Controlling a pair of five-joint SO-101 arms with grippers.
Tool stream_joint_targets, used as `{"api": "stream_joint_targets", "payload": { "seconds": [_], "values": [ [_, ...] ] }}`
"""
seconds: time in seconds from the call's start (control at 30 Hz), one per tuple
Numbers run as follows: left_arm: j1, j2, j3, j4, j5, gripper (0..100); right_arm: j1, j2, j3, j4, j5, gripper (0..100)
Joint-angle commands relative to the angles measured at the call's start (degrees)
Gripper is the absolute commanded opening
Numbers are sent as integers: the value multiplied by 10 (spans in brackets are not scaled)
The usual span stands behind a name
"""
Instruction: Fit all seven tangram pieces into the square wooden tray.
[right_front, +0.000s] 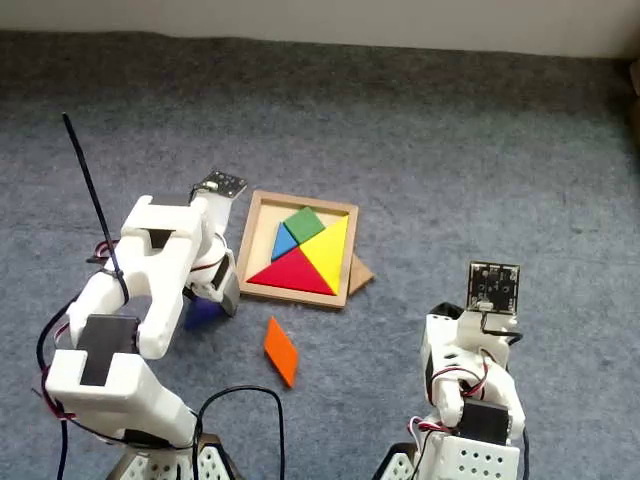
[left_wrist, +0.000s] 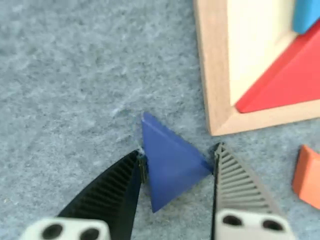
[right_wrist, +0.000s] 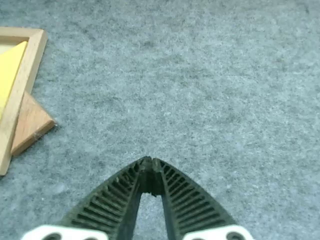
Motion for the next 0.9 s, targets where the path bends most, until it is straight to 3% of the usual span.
{"api": "stream_joint_targets", "payload": {
  "seconds": [0.0,0.2,0.57,0.87],
  "values": [
    [-6,1,-13,1,2,173,7,-2,82,-2,-1,24],
    [-3,-32,-15,9,1,139,7,-2,82,-2,-1,24],
    [107,-264,-18,102,9,141,7,-2,82,-2,-1,24],
    [160,-267,-17,46,229,136,7,-2,82,-2,-1,24]
  ]
}}
